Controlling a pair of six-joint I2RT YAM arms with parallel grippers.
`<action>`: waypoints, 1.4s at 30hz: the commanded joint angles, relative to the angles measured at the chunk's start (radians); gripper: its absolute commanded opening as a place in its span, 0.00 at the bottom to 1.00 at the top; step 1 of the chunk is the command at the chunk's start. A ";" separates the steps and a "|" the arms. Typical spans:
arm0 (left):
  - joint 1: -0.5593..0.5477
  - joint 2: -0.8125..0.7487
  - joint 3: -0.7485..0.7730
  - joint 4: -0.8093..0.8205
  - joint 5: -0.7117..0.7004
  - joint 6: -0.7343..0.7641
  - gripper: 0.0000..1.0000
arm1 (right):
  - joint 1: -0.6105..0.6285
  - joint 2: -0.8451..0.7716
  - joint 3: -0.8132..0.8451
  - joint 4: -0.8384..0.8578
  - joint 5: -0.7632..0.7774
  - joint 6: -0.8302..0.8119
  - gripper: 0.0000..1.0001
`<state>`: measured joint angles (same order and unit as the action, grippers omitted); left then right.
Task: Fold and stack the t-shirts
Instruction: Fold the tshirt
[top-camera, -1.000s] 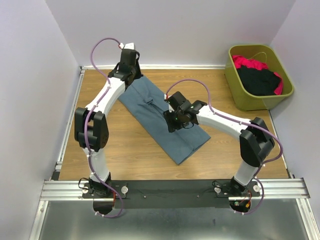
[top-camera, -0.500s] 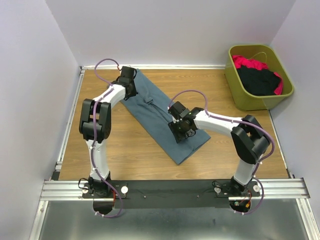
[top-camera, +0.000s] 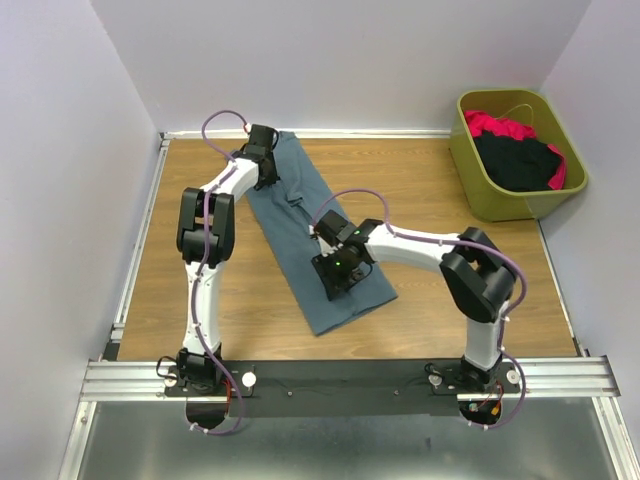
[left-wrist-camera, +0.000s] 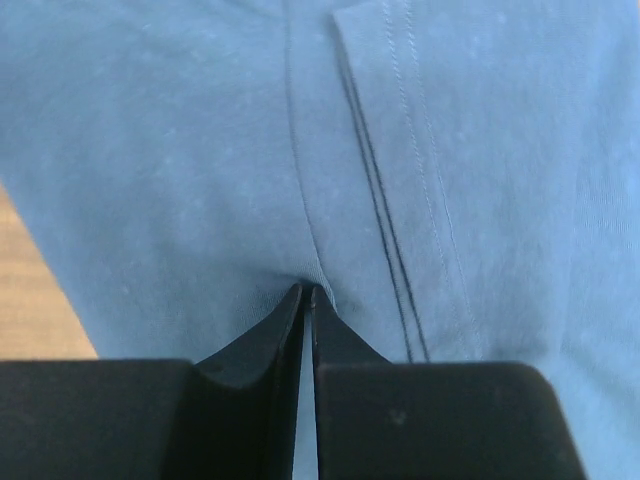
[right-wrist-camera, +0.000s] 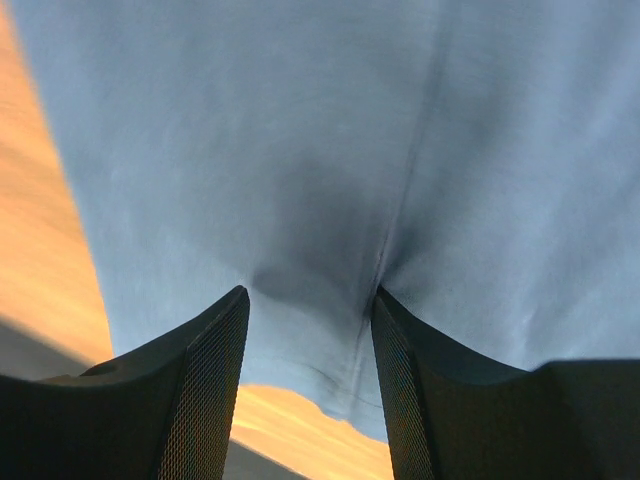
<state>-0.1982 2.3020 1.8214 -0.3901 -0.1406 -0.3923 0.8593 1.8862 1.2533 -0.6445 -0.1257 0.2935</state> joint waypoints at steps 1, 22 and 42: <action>0.005 0.085 0.108 -0.079 0.010 0.052 0.15 | 0.050 0.125 0.060 0.008 -0.187 0.036 0.59; 0.006 -0.661 -0.238 0.060 -0.155 0.101 0.15 | -0.130 -0.090 0.184 -0.005 0.110 0.026 0.67; 0.005 -1.420 -1.148 0.284 0.090 -0.033 0.59 | -0.187 0.376 0.699 0.291 -0.138 0.098 0.45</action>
<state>-0.1902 0.9291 0.6960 -0.1802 -0.1314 -0.4126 0.6682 2.1639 1.8553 -0.4431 -0.2123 0.3485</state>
